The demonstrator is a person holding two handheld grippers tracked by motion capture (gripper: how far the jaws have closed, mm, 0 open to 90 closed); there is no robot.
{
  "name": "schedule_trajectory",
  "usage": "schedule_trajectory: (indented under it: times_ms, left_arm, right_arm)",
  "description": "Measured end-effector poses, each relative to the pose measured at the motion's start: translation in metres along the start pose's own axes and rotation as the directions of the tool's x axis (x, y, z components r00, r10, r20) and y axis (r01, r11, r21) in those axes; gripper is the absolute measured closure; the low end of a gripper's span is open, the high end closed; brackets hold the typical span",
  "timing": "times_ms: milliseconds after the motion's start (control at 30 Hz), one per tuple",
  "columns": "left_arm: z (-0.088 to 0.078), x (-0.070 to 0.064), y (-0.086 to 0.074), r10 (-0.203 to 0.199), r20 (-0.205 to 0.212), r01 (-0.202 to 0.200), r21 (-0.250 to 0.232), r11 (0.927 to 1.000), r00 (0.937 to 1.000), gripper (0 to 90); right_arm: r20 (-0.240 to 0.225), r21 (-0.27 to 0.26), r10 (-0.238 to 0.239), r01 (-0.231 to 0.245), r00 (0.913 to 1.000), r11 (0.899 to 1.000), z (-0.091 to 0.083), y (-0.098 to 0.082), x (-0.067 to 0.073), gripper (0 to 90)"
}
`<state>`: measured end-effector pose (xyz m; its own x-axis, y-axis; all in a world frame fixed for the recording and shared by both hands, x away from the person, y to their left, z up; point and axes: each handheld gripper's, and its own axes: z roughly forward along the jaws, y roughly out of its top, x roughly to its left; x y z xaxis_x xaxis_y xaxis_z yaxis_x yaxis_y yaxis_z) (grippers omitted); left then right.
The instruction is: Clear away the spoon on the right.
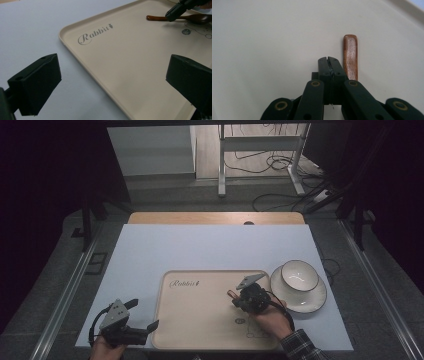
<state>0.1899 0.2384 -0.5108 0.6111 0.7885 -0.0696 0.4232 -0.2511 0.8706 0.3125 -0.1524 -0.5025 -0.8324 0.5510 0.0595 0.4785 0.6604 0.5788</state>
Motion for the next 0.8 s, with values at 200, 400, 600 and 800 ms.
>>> schedule_trajectory:
  times_ms: [200, 400, 600, 800]
  left_arm:
    - [-0.0001, 0.0003, 0.0001, 0.003, 0.001, -0.003, 0.000, 1.0000, 1.0000, 0.0]
    - [-0.0003, 0.0004, 0.0000, 0.004, 0.003, -0.004, -0.001, 1.0000, 1.0000, 0.0]
    - [-0.0001, 0.0002, 0.0001, 0.006, 0.003, -0.006, 0.000, 1.0000, 1.0000, 0.0]
    - [-0.0002, 0.0001, 0.0001, 0.007, 0.003, -0.007, 0.000, 1.0000, 1.0000, 0.0]
  right_arm:
    - [0.012, -0.012, 0.004, -0.004, 0.9999, 1.000, -0.0006, -0.0043, -0.0015, 89.6]
    - [0.018, -0.007, -0.005, 0.005, 0.9998, 1.000, 0.0025, -0.0065, -0.0019, 89.5]
    - [0.017, -0.004, 0.007, -0.007, 0.9998, 1.000, 0.0057, -0.0084, -0.0042, 89.4]
    - [0.026, -0.012, 0.024, -0.024, 0.9994, 1.000, 0.0044, -0.0103, -0.0086, 89.4]
